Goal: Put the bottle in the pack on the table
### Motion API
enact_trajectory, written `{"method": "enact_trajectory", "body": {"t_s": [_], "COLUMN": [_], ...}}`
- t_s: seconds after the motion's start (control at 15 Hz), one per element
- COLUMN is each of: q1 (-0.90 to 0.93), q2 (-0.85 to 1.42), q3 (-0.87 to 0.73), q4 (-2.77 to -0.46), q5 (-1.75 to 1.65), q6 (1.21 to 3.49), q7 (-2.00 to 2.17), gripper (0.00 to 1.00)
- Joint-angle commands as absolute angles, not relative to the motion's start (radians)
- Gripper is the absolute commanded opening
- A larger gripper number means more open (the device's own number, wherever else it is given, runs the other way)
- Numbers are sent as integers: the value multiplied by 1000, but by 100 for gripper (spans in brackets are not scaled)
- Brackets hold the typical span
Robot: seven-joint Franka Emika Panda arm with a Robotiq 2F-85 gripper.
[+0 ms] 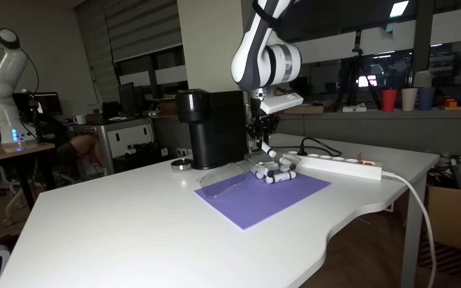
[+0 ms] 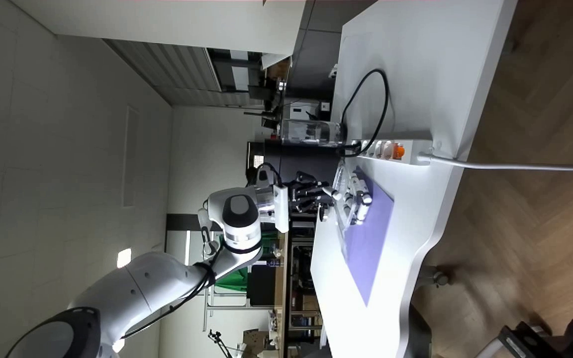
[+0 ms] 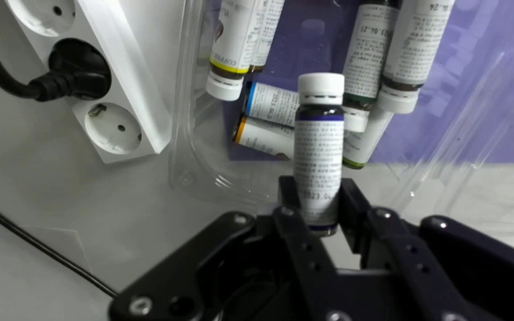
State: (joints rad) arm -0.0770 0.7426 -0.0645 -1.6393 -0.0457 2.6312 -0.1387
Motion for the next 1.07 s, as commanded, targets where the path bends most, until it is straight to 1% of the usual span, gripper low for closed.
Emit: {"method": "enact_trajectory", "body": {"t_s": [0.0, 0.07, 0.13, 0.27, 0.33, 0.47, 0.53, 0.6, 0.67, 0.73, 0.8, 0.87, 1.0], "q1": [-47, -46, -46, -39, -37, -32, -23, -16, -10, -29, -24, -22, -29], "q2": [779, 780, 774, 730, 697, 612, 573, 537, 501, 598, 569, 564, 584], "q3": [-94, -92, -87, -81, -75, -56, -52, -44, -31, -35, -29, -27, -28], "q4": [-1617, -1621, -1623, -1646, -1661, -1702, -1716, -1724, -1737, -1660, -1667, -1668, -1668], "q5": [-90, -92, -86, -75, -67, -60, -64, -69, -71, -68, -67, -67, -67], "q6": [2646, 2643, 2632, 2614, 2591, 2520, 2474, 2421, 2372, 2430, 2406, 2406, 2419], "q7": [-94, -100, -99, -88, -85, -93, -93, -99, -111, -119, -120, -120, -122], "gripper": [7, 52, 53, 65, 73, 85, 93, 98, 100, 100, 96, 100, 100]}}
